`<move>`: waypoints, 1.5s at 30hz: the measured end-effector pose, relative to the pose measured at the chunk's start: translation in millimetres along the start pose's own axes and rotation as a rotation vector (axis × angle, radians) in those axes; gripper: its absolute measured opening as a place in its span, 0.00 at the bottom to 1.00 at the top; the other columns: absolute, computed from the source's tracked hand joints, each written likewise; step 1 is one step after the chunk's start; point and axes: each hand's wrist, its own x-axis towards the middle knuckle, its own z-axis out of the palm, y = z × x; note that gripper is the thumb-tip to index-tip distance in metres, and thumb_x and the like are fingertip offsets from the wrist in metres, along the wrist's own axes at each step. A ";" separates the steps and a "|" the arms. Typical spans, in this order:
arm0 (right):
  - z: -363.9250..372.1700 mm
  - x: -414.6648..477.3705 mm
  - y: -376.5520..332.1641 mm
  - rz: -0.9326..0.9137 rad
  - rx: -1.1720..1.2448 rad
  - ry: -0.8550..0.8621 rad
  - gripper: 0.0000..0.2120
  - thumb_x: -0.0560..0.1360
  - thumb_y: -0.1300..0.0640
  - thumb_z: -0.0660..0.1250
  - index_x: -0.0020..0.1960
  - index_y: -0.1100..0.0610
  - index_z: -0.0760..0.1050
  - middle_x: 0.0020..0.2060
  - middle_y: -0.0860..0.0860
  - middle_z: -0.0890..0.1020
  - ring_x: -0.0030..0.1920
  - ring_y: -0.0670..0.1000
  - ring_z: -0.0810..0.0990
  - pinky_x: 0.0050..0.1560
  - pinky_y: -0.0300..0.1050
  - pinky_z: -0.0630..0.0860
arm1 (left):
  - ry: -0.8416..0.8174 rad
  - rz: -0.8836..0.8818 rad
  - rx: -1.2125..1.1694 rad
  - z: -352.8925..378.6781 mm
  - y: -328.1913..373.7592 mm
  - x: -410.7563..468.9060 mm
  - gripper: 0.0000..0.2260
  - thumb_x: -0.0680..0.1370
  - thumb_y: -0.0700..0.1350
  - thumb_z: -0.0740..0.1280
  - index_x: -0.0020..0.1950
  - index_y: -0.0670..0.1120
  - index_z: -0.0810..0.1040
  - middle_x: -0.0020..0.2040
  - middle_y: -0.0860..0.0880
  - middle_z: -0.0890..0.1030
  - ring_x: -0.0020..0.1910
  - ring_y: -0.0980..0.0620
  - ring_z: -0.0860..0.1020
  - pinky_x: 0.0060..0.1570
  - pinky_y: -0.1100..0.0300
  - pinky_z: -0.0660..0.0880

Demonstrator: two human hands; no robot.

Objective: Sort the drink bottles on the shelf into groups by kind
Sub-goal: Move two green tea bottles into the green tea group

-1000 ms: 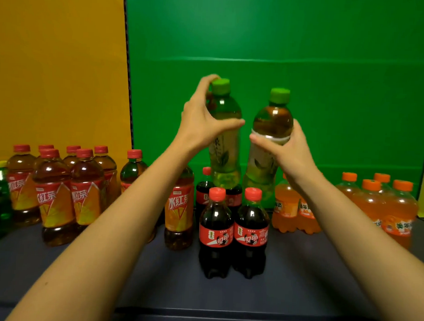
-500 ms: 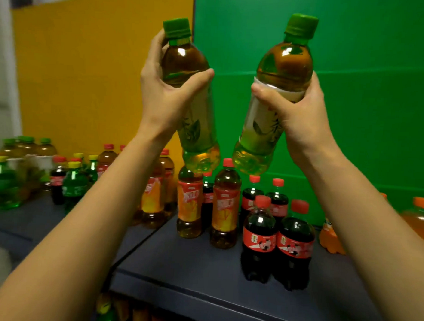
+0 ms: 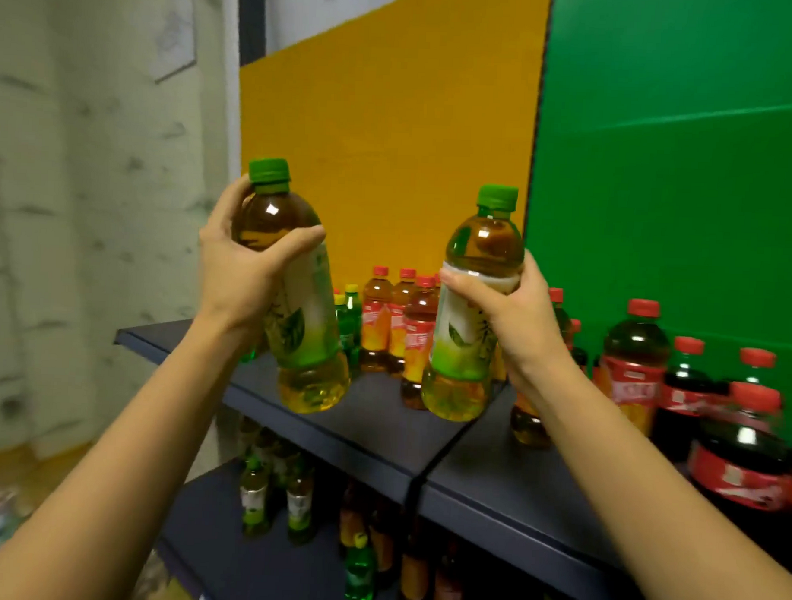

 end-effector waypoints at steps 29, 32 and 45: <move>329.5 84.7 220.1 0.136 -0.021 0.024 0.27 0.61 0.56 0.78 0.58 0.54 0.73 0.50 0.50 0.82 0.50 0.48 0.82 0.48 0.45 0.79 | -0.031 -0.037 0.173 -250.5 -273.4 95.4 0.27 0.62 0.44 0.75 0.58 0.53 0.70 0.49 0.61 0.75 0.47 0.71 0.75 0.45 0.77 0.73; 352.1 106.3 235.2 0.101 -0.047 0.004 0.27 0.61 0.56 0.77 0.57 0.53 0.73 0.50 0.48 0.83 0.48 0.46 0.82 0.46 0.42 0.79 | -0.038 -0.048 0.151 -251.0 -310.1 122.2 0.27 0.64 0.40 0.76 0.59 0.51 0.71 0.49 0.60 0.76 0.47 0.70 0.75 0.46 0.75 0.73; 444.6 161.2 300.0 0.084 -0.210 -0.056 0.28 0.62 0.52 0.77 0.59 0.50 0.72 0.52 0.45 0.82 0.53 0.44 0.80 0.54 0.44 0.79 | -0.109 -0.060 0.117 -265.2 -430.3 201.6 0.25 0.65 0.38 0.75 0.59 0.49 0.70 0.49 0.60 0.75 0.47 0.71 0.75 0.47 0.77 0.71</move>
